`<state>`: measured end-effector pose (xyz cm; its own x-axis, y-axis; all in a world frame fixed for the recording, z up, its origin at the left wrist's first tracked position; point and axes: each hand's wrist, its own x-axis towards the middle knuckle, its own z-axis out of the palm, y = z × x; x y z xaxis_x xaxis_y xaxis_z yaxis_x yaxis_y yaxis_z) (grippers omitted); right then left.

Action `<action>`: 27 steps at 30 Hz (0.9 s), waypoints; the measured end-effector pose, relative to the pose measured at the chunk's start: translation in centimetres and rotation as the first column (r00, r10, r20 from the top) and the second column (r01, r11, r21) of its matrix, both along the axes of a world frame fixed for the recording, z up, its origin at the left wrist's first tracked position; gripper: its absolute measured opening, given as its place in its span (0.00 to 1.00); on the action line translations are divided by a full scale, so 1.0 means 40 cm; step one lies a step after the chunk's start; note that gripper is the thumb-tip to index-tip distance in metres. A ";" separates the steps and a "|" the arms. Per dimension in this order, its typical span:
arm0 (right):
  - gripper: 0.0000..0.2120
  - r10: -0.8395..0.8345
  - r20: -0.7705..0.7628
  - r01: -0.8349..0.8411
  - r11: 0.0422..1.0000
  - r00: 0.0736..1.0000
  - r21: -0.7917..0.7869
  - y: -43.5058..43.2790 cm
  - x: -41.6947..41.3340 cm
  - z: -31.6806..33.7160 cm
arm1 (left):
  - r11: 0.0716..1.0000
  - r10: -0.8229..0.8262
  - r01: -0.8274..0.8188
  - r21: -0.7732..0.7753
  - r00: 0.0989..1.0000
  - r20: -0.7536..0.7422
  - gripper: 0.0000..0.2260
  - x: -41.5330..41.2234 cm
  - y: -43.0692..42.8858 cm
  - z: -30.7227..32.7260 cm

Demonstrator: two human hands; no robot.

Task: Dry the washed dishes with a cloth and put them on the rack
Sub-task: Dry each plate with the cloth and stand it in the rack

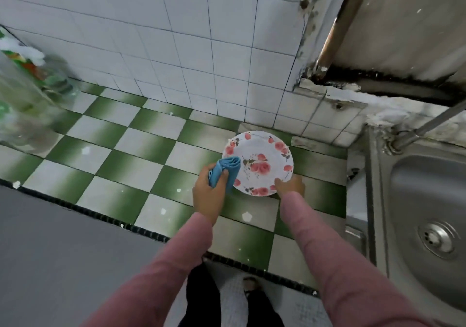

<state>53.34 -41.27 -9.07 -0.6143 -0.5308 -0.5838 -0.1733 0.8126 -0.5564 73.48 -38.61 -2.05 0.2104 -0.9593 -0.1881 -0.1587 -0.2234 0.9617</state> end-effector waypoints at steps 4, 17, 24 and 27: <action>0.28 -0.104 -0.042 0.106 0.994 0.994 0.041 -0.024 0.041 0.009 | 0.993 -0.119 0.119 0.003 0.993 0.019 0.05 0.060 -0.065 0.006; 0.26 -0.248 -0.065 0.254 0.961 0.966 0.108 -0.028 0.122 0.036 | 0.951 -0.299 0.299 0.080 0.954 -0.023 0.09 0.140 -0.215 -0.036; 0.25 -0.265 -0.027 0.267 0.959 0.964 0.093 -0.024 0.081 0.068 | 0.954 -0.289 0.286 0.086 0.957 0.034 0.14 0.116 -0.252 -0.046; 0.27 -0.264 -0.008 0.264 0.962 0.965 0.069 -0.020 0.059 0.079 | 0.960 -0.275 0.270 0.079 0.960 0.049 0.14 0.103 -0.254 -0.041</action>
<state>55.70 -42.09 -5.93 -0.7265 -0.3085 -0.6140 0.0528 0.8659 -0.4975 77.58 -48.75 -3.68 -0.0443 -0.9665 -0.2528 -0.2790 -0.2310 0.9321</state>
